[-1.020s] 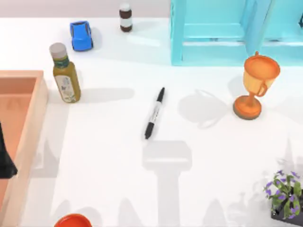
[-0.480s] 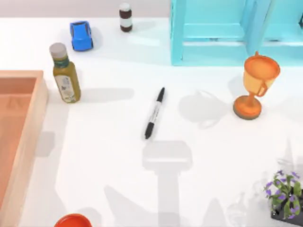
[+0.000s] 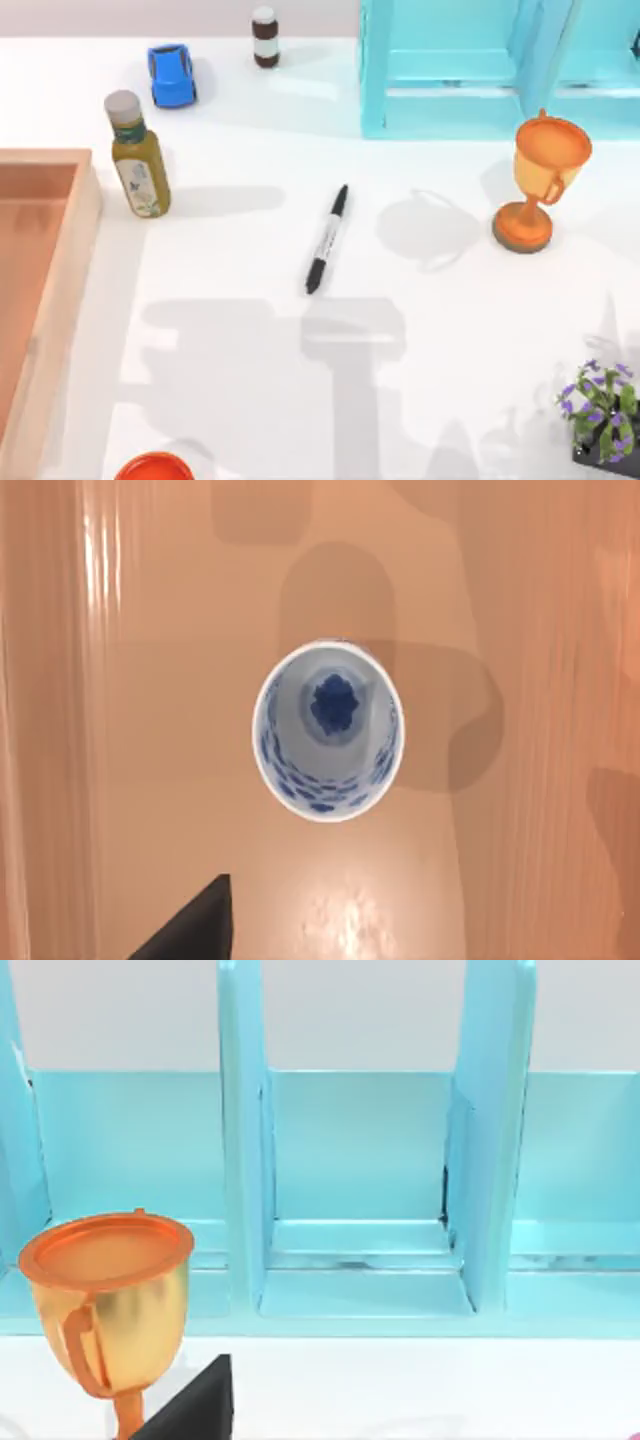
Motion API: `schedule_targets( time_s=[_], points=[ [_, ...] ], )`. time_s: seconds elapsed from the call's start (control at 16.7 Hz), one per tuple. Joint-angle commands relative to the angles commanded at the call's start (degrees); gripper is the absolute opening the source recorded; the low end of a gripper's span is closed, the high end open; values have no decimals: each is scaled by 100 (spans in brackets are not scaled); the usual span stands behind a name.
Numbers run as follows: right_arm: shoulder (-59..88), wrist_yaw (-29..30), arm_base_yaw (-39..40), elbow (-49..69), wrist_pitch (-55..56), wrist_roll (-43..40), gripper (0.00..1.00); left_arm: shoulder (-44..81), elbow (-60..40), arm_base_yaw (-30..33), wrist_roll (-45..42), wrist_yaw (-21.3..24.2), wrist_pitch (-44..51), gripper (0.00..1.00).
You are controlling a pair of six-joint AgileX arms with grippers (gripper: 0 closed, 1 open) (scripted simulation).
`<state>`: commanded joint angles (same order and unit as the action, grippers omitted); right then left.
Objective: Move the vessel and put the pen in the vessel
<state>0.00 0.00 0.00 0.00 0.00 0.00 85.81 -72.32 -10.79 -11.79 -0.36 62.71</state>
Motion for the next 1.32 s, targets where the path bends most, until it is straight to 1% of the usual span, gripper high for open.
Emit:
schedule_targets(
  time_s=[0.18,0.3,0.42,0.72,0.9,1.2,1.32],
  points=[
    [0,0,0,0,0,0,100,1054,-866,-127,-133,5,729,100],
    [0,0,0,0,0,0,100,1458,-1207,-178,-185,13,1024,100],
    [0,0,0,0,0,0,100,1616,-1340,-199,-205,17,1139,100],
    [0,0,0,0,0,0,100,1604,-1306,-171,-198,16,1108,100],
    [0,0,0,0,0,0,100,1699,-956,-190,-195,17,703,100],
    [0,0,0,0,0,0,100,1999,35,-215,-227,18,-686,100],
    [0,0,0,0,0,0,100,2087,306,-223,-237,19,-998,100]
  ],
)
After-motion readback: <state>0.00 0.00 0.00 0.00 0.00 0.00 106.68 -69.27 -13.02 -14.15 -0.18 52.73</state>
